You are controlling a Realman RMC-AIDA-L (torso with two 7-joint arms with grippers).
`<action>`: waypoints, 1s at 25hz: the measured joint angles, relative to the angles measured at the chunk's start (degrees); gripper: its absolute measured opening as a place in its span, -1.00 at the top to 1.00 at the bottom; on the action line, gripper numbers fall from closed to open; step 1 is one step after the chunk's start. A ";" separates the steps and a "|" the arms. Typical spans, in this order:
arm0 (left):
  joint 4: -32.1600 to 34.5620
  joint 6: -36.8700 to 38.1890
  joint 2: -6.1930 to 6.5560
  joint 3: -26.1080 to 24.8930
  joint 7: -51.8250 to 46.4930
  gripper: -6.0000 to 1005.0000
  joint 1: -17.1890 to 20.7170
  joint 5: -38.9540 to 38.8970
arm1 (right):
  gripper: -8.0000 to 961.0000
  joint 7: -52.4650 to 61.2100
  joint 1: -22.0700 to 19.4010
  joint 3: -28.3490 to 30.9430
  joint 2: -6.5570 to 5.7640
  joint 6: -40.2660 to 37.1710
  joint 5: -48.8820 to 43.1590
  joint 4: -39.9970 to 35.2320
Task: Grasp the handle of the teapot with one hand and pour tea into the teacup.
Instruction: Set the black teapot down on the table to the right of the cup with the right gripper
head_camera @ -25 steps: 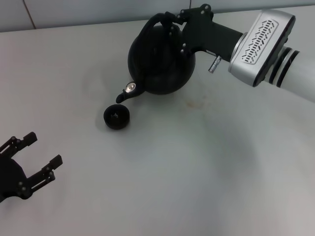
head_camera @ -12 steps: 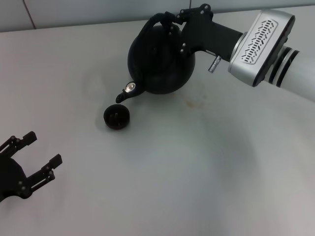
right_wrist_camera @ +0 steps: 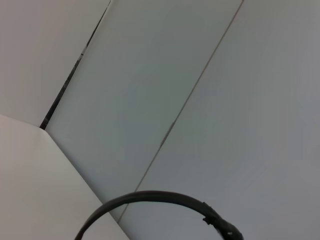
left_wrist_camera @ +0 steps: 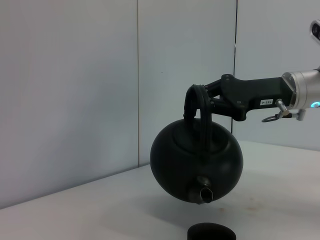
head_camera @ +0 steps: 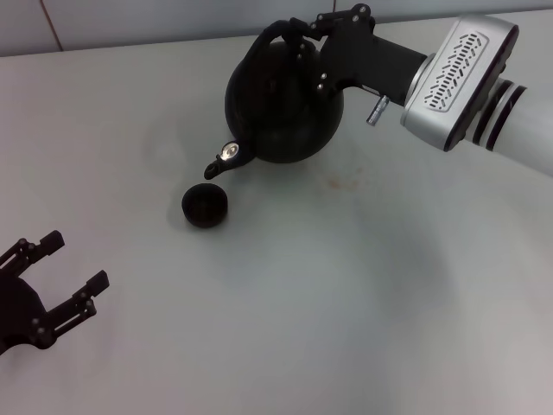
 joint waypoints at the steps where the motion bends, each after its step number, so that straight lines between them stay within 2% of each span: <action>1: 0.00 0.00 0.00 0.00 0.00 -0.60 0.00 0.00 | 0.85 -0.35 0.00 -0.05 0.00 0.00 0.00 0.00; 14: -0.56 0.00 0.00 0.00 0.00 -0.60 0.02 -0.01 | 0.85 0.17 0.00 -0.36 0.00 -0.25 0.43 0.14; 25: -0.52 0.00 0.06 0.00 0.00 -0.60 0.02 -0.11 | 0.85 16.56 -0.65 0.71 -0.09 -1.58 2.22 -0.14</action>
